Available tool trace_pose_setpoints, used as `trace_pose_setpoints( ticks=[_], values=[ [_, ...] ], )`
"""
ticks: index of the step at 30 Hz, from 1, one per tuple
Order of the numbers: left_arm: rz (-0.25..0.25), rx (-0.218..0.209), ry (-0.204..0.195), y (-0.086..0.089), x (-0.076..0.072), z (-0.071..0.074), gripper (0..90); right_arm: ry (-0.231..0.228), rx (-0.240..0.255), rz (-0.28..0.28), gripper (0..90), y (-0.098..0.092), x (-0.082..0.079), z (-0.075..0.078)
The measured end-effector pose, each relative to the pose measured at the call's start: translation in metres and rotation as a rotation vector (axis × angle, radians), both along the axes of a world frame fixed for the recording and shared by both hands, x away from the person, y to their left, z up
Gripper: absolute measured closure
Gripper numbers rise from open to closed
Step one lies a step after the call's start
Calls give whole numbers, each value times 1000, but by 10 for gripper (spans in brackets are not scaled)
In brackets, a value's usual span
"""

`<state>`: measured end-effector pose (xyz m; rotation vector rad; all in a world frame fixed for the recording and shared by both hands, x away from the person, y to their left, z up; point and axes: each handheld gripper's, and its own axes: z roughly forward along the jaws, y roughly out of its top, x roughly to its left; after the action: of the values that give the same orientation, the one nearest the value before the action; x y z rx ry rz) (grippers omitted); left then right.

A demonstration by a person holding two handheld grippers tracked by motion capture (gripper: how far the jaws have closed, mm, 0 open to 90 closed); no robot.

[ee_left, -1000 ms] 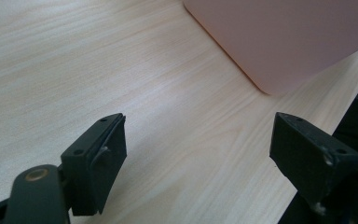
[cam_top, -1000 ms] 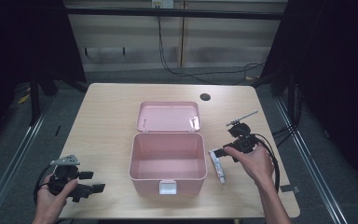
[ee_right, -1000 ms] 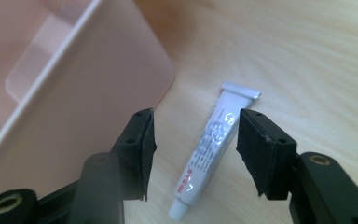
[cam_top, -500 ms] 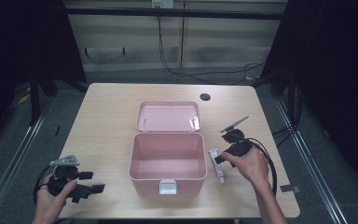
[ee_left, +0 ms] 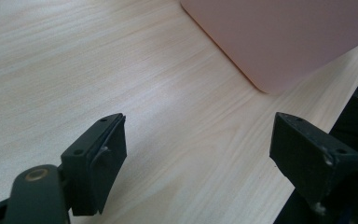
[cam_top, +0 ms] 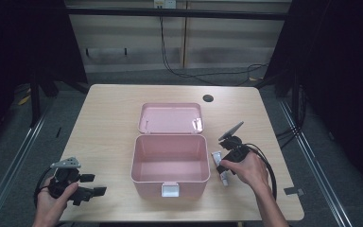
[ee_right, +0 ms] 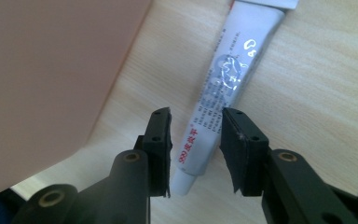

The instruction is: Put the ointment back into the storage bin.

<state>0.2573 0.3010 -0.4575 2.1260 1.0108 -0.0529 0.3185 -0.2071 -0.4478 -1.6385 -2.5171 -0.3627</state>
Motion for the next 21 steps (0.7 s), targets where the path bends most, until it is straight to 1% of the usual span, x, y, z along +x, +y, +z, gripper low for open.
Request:
trace_pose_setpoints(
  ticks=[1,2,4,5,8,10,11,15,16,18,19,21],
  values=[
    [0,0,0,0,0,0,185,0,0,0,632,0,0,0],
    [-1,0,0,0,0,0,185,10,-13,0,622,2,0,-2],
    [-1,-1,2,0,0,0,185,10,-12,2,617,2,0,-3],
    [-10,7,3,0,0,0,185,9,-28,4,609,4,1,-5],
    [-10,5,1,-1,0,0,185,6,-44,-18,597,5,2,-6],
    [-10,6,0,-1,0,0,185,6,-45,-23,594,5,2,-7],
    [-9,7,1,0,0,0,185,8,-49,-25,582,5,3,-8],
    [-9,5,2,0,0,0,185,14,-68,-25,580,9,4,-13],
    [-9,6,2,0,0,0,185,18,-86,-19,597,11,4,-14],
    [-11,5,4,0,0,0,185,16,-98,-11,627,12,5,-15],
    [-12,7,3,0,0,0,185,10,-98,-13,643,12,5,-16],
    [-11,6,4,0,0,0,185,14,-103,-12,656,14,5,-16]
  ],
)
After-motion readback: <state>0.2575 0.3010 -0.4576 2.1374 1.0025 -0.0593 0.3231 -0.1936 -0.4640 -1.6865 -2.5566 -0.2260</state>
